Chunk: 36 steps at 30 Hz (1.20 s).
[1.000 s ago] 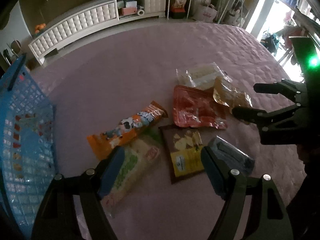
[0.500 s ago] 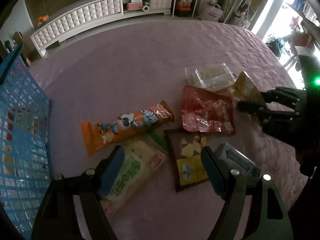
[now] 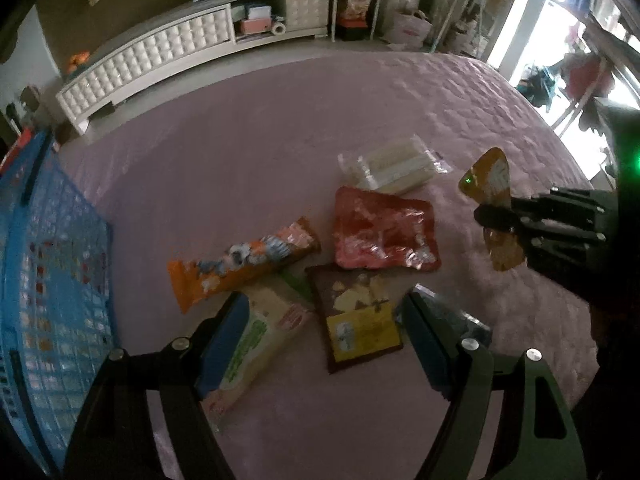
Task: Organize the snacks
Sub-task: 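Move both tools back over the remaining snacks on the table, then grasp the orange-yellow pouch with right tool while left grasps the red bag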
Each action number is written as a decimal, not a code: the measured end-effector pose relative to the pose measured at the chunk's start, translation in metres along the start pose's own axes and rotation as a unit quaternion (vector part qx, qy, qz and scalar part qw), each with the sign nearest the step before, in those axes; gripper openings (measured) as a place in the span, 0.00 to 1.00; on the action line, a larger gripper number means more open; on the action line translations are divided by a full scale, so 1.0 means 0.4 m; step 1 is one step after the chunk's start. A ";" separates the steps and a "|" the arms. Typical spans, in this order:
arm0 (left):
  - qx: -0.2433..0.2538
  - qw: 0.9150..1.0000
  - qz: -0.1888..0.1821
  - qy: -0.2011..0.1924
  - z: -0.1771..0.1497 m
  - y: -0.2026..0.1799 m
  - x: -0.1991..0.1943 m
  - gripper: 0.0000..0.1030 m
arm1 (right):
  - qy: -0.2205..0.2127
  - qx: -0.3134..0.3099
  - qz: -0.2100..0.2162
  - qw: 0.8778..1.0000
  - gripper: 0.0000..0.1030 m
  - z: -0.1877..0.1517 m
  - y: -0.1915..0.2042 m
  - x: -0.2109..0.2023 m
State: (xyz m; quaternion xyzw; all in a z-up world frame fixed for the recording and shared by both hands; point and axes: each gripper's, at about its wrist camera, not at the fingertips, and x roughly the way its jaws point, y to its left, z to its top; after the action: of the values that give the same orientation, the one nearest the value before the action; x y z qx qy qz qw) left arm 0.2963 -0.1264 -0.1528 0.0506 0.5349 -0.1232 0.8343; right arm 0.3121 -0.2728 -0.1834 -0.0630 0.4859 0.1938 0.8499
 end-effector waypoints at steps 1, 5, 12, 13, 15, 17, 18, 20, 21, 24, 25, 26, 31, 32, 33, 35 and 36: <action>0.003 1.000 -0.001 0.001 0.009 -0.011 0.006 0.75 | -0.005 -0.003 0.003 1.000 0.18 0.001 0.011 -0.009; 0.022 1.000 -0.004 0.012 0.050 -0.045 0.039 0.75 | -0.016 -0.009 0.005 1.000 0.18 -0.004 0.013 -0.027; 0.033 0.998 -0.013 0.043 0.110 -0.102 0.123 0.75 | -0.006 0.033 0.006 0.999 0.18 -0.002 -0.046 -0.014; 0.036 0.998 -0.011 0.049 0.115 -0.110 0.138 0.75 | -0.005 0.037 0.008 0.999 0.18 0.000 -0.050 -0.012; 0.042 0.997 -0.009 0.059 0.124 -0.127 0.167 0.75 | -0.002 0.040 0.006 0.999 0.18 0.004 -0.046 -0.006; 0.052 0.996 -0.005 0.072 0.128 -0.144 0.204 0.75 | 0.001 0.038 0.005 0.999 0.18 0.012 -0.040 0.001; 0.054 0.996 0.002 0.077 0.130 -0.150 0.221 0.77 | 0.002 0.037 0.005 0.999 0.18 0.016 -0.038 0.004; 0.055 0.996 0.000 0.065 0.137 -0.159 0.227 0.81 | 0.002 0.035 0.004 0.999 0.18 0.021 -0.036 0.004; 0.057 0.996 0.003 0.066 0.143 -0.164 0.232 0.81 | 0.002 0.035 0.004 0.999 0.18 0.022 -0.038 0.004; 0.048 0.996 0.002 0.080 0.158 -0.173 0.250 0.83 | 0.009 0.039 -0.001 0.999 0.18 0.018 -0.054 0.009; 0.044 0.996 0.002 0.080 0.162 -0.174 0.252 0.83 | 0.012 0.044 -0.002 0.999 0.18 0.018 -0.056 0.014; 0.040 0.996 0.003 0.082 0.163 -0.174 0.254 0.83 | 0.015 0.049 -0.005 0.999 0.18 0.017 -0.058 0.017; 0.050 0.996 -0.006 0.068 0.154 -0.176 0.249 0.76 | 0.018 0.054 -0.006 0.998 0.18 0.021 -0.060 0.021; 0.057 0.996 -0.011 0.064 0.153 -0.182 0.243 0.68 | 0.018 0.053 -0.005 0.998 0.18 0.020 -0.059 0.021; 0.061 0.996 -0.013 0.063 0.144 -0.180 0.236 0.62 | 0.019 0.051 -0.003 0.999 0.18 0.019 -0.058 0.021; 0.068 0.996 -0.016 0.059 0.133 -0.188 0.226 0.53 | 0.020 0.046 0.004 0.999 0.18 0.018 -0.053 0.023; 0.065 0.996 -0.017 0.057 0.133 -0.188 0.224 0.51 | 0.020 0.046 0.008 0.999 0.18 0.017 -0.052 0.023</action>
State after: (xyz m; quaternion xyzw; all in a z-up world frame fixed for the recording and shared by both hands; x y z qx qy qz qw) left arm 0.3591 -0.2241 -0.2080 0.1024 0.5731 -0.1683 0.7955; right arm 0.3300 -0.2875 -0.1895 -0.0240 0.5117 0.1764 0.8405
